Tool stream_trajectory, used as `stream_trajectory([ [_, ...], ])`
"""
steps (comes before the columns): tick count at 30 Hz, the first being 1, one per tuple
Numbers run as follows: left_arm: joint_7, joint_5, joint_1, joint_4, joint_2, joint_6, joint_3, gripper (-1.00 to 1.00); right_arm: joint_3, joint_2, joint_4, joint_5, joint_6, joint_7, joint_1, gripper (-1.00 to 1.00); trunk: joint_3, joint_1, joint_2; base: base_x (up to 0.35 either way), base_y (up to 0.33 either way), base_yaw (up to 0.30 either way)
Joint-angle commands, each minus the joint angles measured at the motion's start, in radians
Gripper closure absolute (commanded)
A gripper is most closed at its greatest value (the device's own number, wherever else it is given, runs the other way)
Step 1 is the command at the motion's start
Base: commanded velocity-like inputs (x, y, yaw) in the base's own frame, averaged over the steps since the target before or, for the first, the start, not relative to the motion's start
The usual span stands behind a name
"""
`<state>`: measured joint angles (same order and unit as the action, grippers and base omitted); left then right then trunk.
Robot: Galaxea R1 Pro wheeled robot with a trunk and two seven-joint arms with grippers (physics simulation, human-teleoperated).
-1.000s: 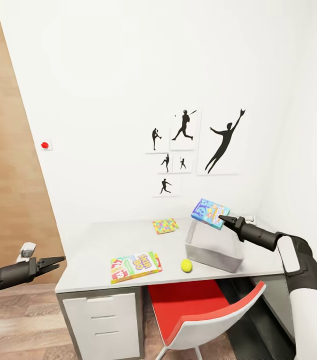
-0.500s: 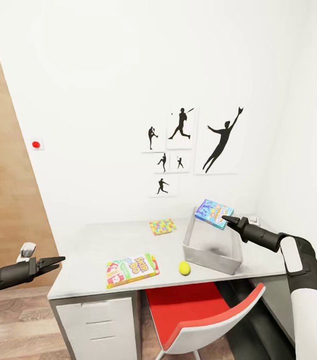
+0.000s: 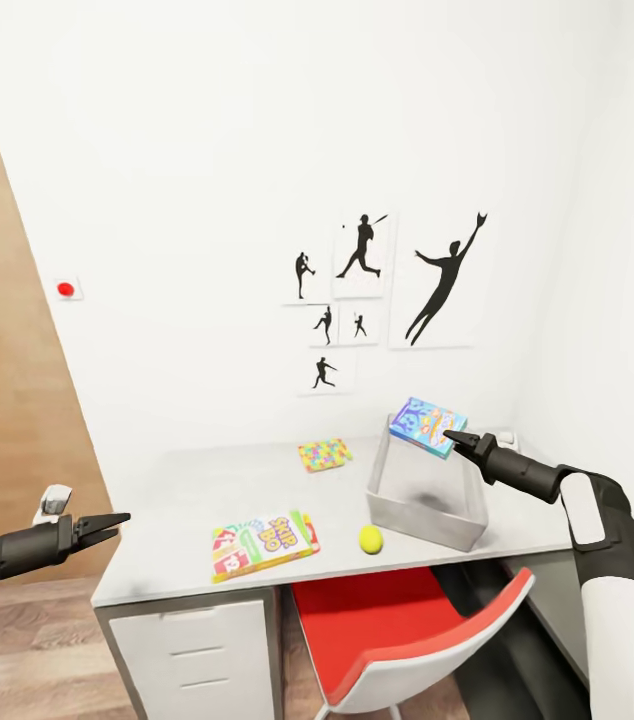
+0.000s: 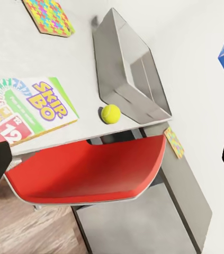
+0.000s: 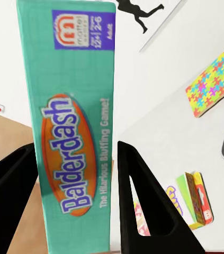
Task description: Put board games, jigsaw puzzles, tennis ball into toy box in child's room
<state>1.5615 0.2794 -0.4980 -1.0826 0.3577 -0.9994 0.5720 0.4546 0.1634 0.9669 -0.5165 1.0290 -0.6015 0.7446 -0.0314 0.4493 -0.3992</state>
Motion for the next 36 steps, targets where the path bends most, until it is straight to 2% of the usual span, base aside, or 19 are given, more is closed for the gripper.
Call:
stream_trajectory([
  [1, 0.009, 0.01, 0.0, -0.001, 0.0, -0.01, 0.002, -1.0, 0.003, 0.0, -0.001, 0.006, 0.005, -0.007, 0.001, 1.0, 0.001, 0.001, -0.001, 0.174, 0.179, -0.134],
  [15, 0.009, 0.01, 0.0, -0.001, 0.0, -0.01, 0.002, -1.0, 0.003, 0.001, -0.002, 0.006, 0.005, -0.007, 0.001, 1.0, 0.018, 0.001, -0.001, 0.234, 0.182, -0.161],
  [25, 0.009, 0.01, 0.0, -0.001, 0.001, -0.01, 0.002, -1.0, 0.003, -0.001, -0.003, 0.006, 0.005, -0.006, 0.002, 1.0, 0.032, 0.001, -0.001, 0.035, 0.016, -0.158],
  [29, 0.009, 0.01, 0.0, 0.0, 0.009, -0.01, 0.002, -1.0, 0.003, -0.001, -0.002, 0.007, 0.005, -0.006, 0.002, 1.0, 0.038, 0.001, -0.001, 0.006, 0.001, -0.147],
  [36, 0.009, 0.01, 0.0, 0.0, 0.013, -0.01, 0.002, -1.0, -0.003, -0.009, -0.002, 0.017, 0.005, 0.012, 0.026, 1.0, 0.048, 0.001, -0.001, 0.045, 0.0, -0.098],
])
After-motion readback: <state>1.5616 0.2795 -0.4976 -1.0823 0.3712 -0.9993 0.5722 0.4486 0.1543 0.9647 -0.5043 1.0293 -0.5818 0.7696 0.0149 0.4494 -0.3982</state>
